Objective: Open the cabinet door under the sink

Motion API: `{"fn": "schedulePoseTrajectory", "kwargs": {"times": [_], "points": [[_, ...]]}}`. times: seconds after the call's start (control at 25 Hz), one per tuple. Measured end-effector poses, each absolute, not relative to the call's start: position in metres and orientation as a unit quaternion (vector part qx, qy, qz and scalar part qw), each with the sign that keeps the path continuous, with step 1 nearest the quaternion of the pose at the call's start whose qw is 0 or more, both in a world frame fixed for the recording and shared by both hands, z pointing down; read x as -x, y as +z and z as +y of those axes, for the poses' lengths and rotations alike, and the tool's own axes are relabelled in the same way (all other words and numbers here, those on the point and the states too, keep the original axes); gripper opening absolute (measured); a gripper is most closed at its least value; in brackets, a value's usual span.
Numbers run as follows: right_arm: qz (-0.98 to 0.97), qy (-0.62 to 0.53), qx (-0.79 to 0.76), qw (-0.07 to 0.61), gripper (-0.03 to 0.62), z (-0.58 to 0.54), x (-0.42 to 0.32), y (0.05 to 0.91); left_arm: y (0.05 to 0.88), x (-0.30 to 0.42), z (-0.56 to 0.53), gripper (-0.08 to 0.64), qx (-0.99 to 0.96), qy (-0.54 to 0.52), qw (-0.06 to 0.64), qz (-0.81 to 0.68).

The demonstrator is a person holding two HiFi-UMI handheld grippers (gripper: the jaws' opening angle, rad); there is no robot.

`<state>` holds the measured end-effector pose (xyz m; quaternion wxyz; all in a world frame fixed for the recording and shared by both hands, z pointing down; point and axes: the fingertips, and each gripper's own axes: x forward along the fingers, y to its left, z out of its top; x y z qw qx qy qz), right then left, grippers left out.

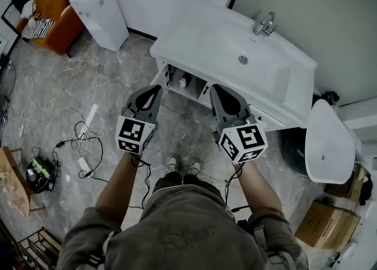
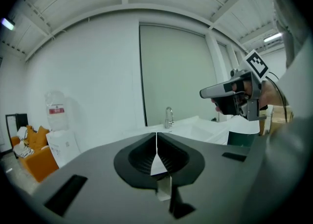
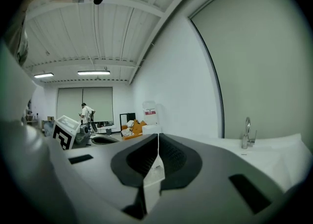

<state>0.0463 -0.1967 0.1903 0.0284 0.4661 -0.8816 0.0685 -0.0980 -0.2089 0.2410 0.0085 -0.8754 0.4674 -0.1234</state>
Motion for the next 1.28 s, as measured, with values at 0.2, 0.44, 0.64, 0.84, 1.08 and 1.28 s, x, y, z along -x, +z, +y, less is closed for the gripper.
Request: {"fn": "schedulePoseTrajectory", "kwargs": {"times": [0.2,0.44,0.64,0.84,1.08,1.28], "points": [[-0.878,0.023,-0.477,0.021,0.029,-0.175,-0.078,0.148,0.186,0.063,-0.193,0.021,0.883,-0.113,0.071,0.45],[-0.878,-0.006,-0.479,-0.004,0.029,-0.137,-0.102,0.103,0.144,0.032,-0.172,0.021,0.899,-0.089,0.093,0.419],[-0.873,-0.035,-0.486,-0.006,0.029,-0.107,-0.117,0.08,0.126,0.01,-0.151,0.021,0.91,-0.071,0.096,0.398],[-0.871,-0.033,-0.49,0.003,0.029,-0.084,-0.126,0.074,0.118,-0.004,-0.134,0.021,0.917,-0.066,0.107,0.378],[-0.866,-0.013,-0.5,0.016,0.029,-0.07,-0.138,0.087,0.124,-0.016,-0.116,0.021,0.92,-0.075,0.122,0.364],[-0.868,0.015,-0.496,0.021,0.029,-0.065,-0.138,0.099,0.135,-0.021,-0.106,0.021,0.929,-0.072,0.106,0.346]]}}
